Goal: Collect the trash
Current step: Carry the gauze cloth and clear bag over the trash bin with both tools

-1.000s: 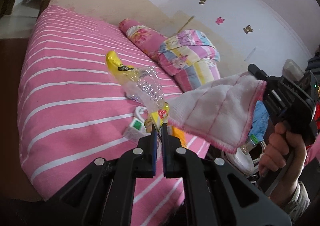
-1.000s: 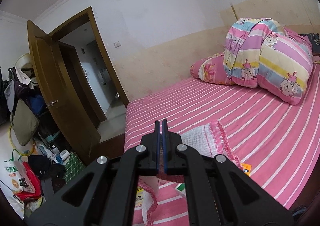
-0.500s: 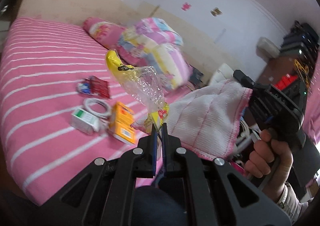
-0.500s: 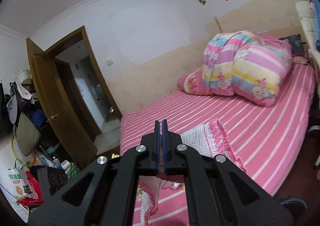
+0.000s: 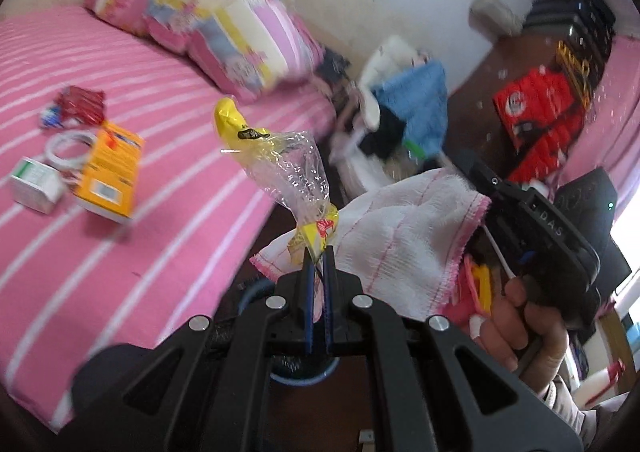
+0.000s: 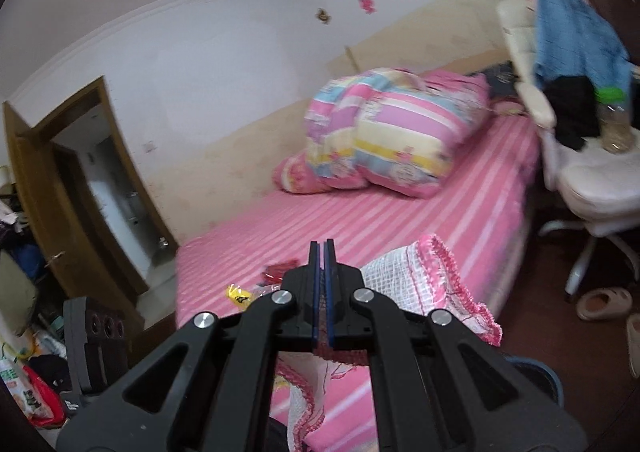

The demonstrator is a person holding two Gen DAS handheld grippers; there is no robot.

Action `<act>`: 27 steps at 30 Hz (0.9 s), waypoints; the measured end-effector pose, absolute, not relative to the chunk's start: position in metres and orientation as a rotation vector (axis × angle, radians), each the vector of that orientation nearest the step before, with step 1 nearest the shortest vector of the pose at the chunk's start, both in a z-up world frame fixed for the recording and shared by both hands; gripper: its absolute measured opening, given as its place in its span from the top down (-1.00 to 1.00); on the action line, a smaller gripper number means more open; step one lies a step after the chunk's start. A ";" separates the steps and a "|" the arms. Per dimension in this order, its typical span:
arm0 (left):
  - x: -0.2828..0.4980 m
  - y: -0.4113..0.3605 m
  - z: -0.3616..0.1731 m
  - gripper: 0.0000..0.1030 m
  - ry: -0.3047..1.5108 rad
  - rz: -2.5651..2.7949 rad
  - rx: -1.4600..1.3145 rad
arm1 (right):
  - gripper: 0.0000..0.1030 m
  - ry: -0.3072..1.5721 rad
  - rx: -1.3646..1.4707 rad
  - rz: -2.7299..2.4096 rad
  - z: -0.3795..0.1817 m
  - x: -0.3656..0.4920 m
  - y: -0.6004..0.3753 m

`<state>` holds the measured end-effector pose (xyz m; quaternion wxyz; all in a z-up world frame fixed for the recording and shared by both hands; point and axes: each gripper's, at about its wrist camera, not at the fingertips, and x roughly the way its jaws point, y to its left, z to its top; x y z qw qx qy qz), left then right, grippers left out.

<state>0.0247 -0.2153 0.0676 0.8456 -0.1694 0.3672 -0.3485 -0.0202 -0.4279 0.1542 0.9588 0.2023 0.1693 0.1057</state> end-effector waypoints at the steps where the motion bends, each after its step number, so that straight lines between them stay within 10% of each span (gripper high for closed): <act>1: 0.027 -0.227 0.061 0.93 0.802 -0.742 -0.338 | 0.94 0.358 0.416 0.196 0.145 -0.023 -0.437; 27: 0.094 -0.401 -0.109 0.93 1.334 -0.839 -0.127 | 0.94 0.733 0.552 -0.058 -0.057 -0.015 -0.540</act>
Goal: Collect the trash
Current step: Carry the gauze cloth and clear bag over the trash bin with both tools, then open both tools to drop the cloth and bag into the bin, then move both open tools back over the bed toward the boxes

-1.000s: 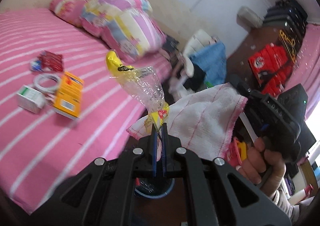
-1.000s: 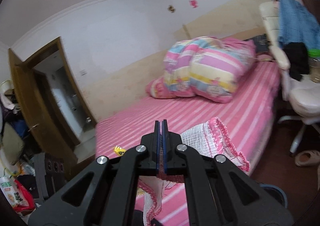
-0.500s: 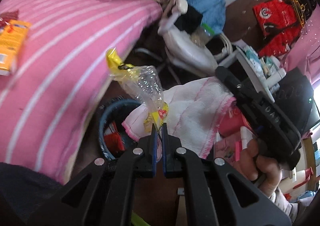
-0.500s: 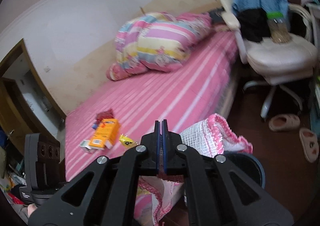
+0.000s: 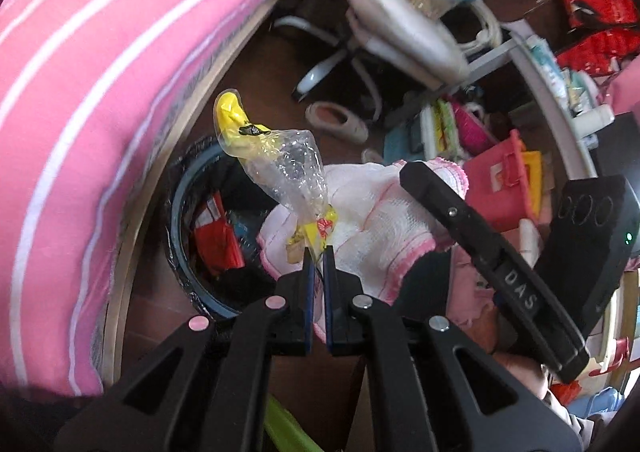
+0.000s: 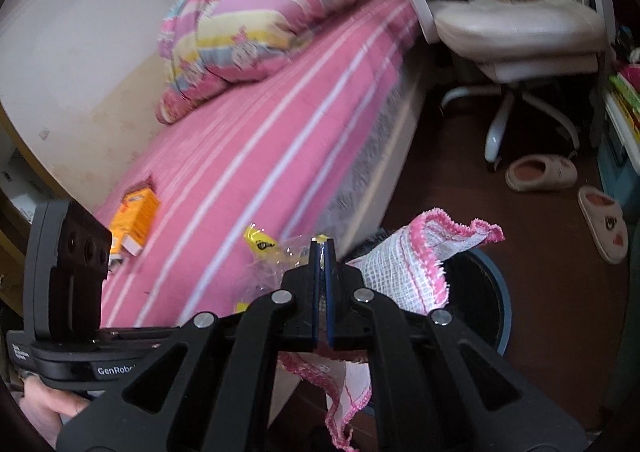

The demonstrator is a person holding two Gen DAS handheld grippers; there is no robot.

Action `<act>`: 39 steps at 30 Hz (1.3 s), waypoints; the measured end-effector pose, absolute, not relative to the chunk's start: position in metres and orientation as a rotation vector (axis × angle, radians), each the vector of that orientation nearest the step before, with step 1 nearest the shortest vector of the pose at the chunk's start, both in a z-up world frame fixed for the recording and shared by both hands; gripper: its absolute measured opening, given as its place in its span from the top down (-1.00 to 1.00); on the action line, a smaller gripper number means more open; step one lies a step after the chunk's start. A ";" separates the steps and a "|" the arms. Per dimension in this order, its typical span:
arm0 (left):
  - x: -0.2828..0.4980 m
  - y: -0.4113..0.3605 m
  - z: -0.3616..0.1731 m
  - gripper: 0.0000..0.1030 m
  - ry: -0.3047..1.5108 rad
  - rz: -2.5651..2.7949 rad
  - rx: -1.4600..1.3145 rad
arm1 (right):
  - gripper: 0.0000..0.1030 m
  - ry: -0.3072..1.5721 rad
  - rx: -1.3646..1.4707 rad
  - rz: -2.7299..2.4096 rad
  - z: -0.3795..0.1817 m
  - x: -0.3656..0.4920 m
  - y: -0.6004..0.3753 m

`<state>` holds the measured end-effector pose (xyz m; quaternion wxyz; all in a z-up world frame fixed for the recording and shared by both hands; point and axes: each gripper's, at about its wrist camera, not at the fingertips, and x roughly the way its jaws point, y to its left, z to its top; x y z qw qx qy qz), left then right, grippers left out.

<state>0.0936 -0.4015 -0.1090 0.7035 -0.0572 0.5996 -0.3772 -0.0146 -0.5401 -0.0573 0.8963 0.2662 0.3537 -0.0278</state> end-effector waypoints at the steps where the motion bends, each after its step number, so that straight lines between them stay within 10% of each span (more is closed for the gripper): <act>1: 0.098 -0.407 -0.115 0.93 1.353 -0.834 -0.122 | 0.94 0.747 0.553 -0.065 -0.064 -0.013 -0.542; 15: 0.127 -0.440 -0.176 0.78 1.519 -0.773 -0.085 | 0.88 0.855 0.569 -0.143 -0.112 0.001 -0.556; 19: 0.132 -0.434 -0.173 -0.06 1.509 -0.729 -0.092 | 0.02 0.823 0.587 -0.169 -0.105 -0.007 -0.559; 39: 0.102 -0.288 -0.023 -0.72 1.009 -0.692 -0.588 | -0.75 0.649 0.435 0.026 0.038 -0.019 -0.460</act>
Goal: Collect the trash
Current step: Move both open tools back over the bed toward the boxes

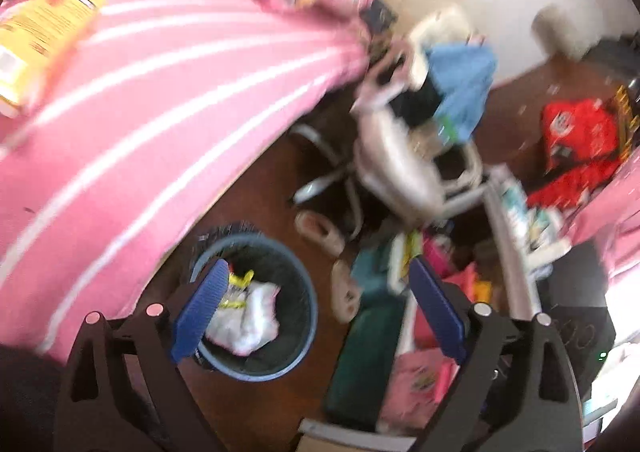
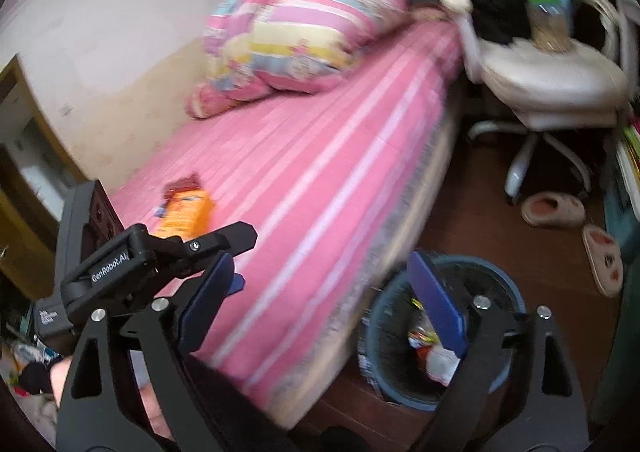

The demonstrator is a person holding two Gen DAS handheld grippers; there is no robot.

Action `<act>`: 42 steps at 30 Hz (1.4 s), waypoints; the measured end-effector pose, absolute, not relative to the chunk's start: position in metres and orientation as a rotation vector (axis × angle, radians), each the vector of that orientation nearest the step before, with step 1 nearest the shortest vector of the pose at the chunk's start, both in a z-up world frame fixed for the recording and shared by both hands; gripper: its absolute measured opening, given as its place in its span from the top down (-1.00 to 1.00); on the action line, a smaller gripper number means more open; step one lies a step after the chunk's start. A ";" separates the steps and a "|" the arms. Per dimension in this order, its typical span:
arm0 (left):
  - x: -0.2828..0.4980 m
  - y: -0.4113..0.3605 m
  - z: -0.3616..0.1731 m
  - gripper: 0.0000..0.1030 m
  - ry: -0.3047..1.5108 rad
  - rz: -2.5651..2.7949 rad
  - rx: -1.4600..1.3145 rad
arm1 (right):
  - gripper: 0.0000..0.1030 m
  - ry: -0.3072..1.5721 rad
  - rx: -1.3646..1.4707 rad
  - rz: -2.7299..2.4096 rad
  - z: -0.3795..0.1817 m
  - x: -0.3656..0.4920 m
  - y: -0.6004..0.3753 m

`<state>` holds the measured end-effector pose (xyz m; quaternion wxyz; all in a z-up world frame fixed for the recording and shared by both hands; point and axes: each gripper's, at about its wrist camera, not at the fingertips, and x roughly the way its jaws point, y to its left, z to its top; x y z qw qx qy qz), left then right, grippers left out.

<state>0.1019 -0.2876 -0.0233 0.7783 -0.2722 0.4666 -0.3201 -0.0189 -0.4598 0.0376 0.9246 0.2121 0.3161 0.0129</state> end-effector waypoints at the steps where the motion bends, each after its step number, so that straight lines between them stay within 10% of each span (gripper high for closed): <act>1: 0.098 -0.273 -0.014 -0.72 0.972 -0.691 -0.617 | -0.79 0.630 0.422 0.042 0.046 -0.019 -0.450; 11: 0.075 -0.136 0.037 -0.75 0.796 -0.571 -0.734 | -0.81 0.623 0.314 0.201 0.085 0.017 -0.339; 42: 0.173 0.027 -0.091 -0.75 0.958 -0.299 -1.034 | -0.86 0.826 0.417 0.269 -0.009 0.188 -0.225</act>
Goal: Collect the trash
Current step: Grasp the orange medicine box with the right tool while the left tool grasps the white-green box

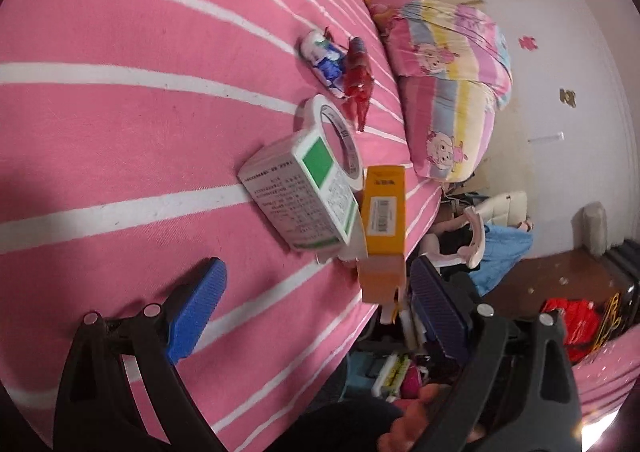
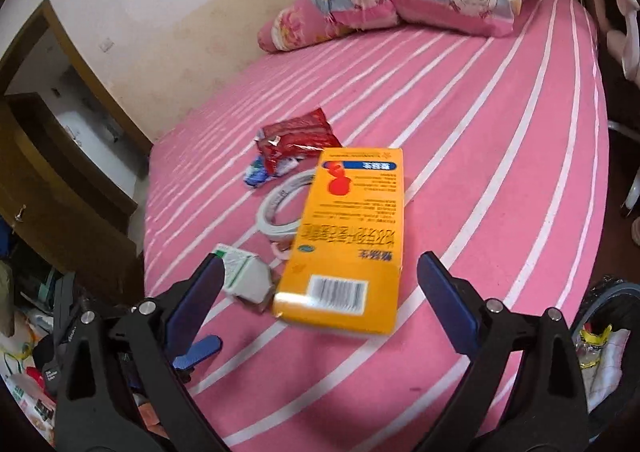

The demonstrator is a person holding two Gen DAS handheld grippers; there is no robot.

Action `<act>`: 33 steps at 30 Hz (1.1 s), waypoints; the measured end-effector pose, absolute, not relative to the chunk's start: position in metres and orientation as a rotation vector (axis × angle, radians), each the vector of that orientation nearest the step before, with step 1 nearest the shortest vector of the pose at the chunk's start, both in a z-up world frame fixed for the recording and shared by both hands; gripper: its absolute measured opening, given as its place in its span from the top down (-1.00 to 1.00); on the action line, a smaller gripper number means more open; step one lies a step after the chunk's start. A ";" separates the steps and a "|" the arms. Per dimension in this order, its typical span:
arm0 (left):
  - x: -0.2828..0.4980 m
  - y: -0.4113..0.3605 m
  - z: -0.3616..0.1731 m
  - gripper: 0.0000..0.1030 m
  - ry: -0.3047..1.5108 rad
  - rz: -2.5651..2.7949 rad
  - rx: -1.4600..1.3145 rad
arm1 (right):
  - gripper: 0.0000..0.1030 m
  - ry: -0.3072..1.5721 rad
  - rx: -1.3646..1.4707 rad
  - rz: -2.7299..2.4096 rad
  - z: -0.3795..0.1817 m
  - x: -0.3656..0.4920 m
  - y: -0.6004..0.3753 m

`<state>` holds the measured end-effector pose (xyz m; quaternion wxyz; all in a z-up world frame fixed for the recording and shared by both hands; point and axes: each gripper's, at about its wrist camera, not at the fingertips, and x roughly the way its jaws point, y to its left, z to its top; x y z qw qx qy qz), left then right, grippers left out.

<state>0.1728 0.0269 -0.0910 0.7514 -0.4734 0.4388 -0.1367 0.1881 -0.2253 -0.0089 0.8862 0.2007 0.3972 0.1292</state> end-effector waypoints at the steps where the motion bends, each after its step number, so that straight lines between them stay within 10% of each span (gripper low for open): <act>1: 0.177 0.026 -0.092 -0.75 0.957 -0.301 -1.039 | -0.86 0.835 0.427 0.269 -0.011 0.191 -0.225; 18: 0.227 0.010 -0.097 -0.71 0.963 -0.275 -0.935 | -0.86 0.986 0.463 0.254 -0.058 0.252 -0.226; 22: 0.229 0.010 -0.100 -0.19 0.972 -0.225 -0.898 | -0.50 0.986 0.426 0.248 -0.060 0.253 -0.225; 33: 0.211 0.021 -0.100 0.10 0.930 -0.240 -0.992 | -0.37 0.903 0.424 0.251 -0.045 0.237 -0.227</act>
